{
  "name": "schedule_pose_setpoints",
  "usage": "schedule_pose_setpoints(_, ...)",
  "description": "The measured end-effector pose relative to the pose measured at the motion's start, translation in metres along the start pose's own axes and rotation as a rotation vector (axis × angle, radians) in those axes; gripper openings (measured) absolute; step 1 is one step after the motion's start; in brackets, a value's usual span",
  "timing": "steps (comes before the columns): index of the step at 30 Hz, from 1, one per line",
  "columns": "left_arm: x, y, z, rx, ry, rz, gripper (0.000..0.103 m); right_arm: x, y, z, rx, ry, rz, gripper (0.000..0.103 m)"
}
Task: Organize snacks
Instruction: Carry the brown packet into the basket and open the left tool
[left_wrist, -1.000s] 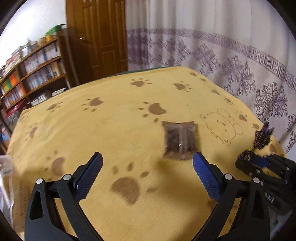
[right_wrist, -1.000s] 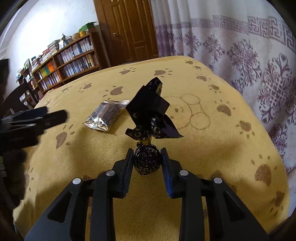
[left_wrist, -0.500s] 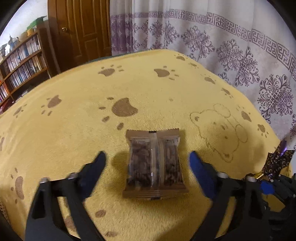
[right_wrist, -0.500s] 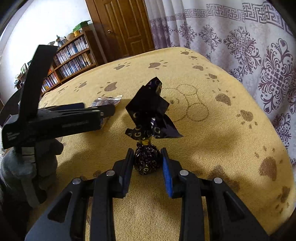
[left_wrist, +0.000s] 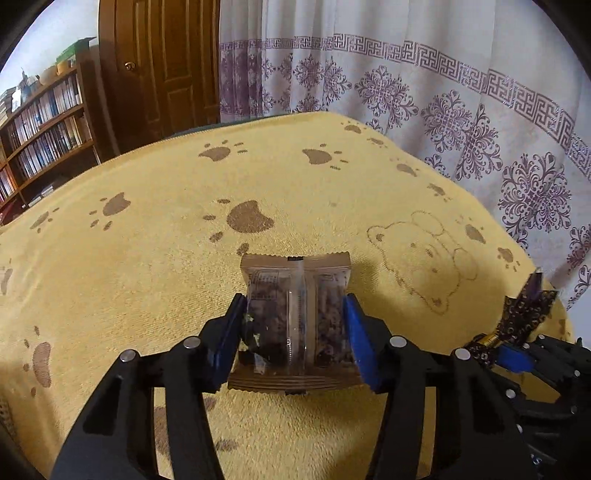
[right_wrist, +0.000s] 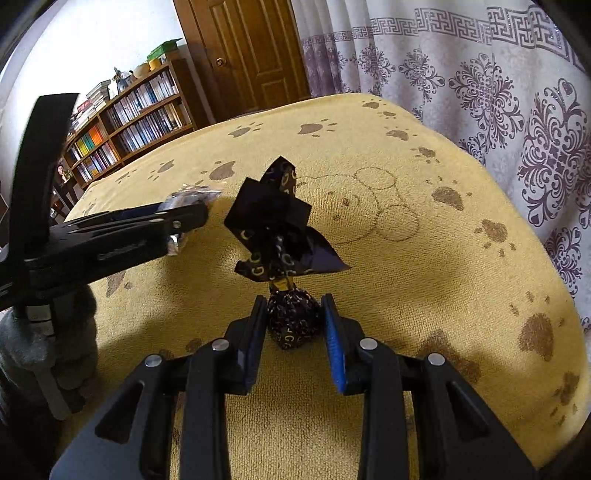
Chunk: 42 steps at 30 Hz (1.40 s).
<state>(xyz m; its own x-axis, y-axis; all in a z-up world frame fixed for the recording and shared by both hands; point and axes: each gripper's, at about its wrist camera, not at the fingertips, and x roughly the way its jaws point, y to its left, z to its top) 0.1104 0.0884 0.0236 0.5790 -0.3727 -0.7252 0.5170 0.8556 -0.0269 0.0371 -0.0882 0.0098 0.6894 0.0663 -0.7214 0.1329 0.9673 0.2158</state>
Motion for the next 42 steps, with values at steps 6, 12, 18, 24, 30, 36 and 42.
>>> schedule_pose_setpoints(6, -0.032, 0.007, -0.003, -0.012, -0.048, 0.046, 0.055, 0.0, 0.0, 0.0, 0.0, 0.0, 0.001, 0.031)
schedule_pose_setpoints(12, -0.073, 0.026, -0.007, -0.048, -0.106, 0.109, 0.055, 0.0, 0.0, 0.0, 0.0, 0.0, 0.0, 0.031)
schedule_pose_setpoints(18, -0.121, 0.061, -0.015, -0.105, -0.172, 0.19, 0.055, 0.0, 0.0, 0.0, 0.0, 0.0, 0.0, 0.031)
schedule_pose_setpoints(24, -0.168, 0.112, -0.035, -0.213, -0.226, 0.295, 0.055, 0.0, 0.0, 0.0, 0.0, 0.0, 0.0, 0.031)
schedule_pose_setpoints(30, -0.199, 0.167, -0.059, -0.318, -0.238, 0.397, 0.055, 0.0, 0.0, 0.0, 0.0, 0.0, 0.0, 0.031)
schedule_pose_setpoints(36, -0.217, 0.212, -0.087, -0.418, -0.233, 0.458, 0.056, 0.0, 0.0, 0.0, -0.001, 0.001, -0.003, 0.031)
schedule_pose_setpoints(42, -0.229, 0.248, -0.101, -0.509, -0.234, 0.507, 0.066, 0.0, 0.0, 0.0, 0.0, 0.001, -0.002, 0.031)
